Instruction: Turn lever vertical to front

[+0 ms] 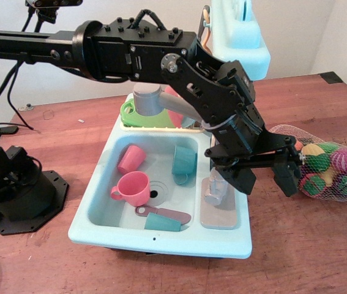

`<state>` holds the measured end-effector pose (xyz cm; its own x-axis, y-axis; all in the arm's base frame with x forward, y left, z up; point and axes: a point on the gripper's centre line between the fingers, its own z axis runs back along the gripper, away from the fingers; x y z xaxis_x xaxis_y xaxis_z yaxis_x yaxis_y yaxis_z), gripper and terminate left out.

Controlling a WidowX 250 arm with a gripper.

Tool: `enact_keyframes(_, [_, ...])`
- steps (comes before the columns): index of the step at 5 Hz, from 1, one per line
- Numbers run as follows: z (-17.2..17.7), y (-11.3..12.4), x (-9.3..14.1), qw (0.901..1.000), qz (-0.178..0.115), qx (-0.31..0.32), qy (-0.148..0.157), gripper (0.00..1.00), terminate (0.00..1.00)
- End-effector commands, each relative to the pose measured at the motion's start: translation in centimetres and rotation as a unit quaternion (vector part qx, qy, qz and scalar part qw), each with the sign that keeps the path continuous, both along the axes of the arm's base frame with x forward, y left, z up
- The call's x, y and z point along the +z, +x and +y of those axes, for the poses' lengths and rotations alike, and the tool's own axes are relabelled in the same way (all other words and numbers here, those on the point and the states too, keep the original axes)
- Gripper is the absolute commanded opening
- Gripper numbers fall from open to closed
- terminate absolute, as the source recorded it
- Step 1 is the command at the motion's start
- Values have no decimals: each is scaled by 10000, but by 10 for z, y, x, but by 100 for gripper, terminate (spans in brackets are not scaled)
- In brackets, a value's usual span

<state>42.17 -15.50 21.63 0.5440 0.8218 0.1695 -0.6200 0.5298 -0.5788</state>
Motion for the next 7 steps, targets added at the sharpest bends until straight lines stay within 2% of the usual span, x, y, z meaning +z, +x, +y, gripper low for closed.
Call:
enact_keyframes(1, [0,0,0,10000,0,0,0,100,0])
enact_keyframes(3, [5,-5,-9,10000,-43,21,-2,100,0])
enact_keyframes(6, [19,-40,-16,9991,-229,358,-23,100,0])
enact_keyframes(7, [18,-50,-26,9981,-335,513,-105,100,0])
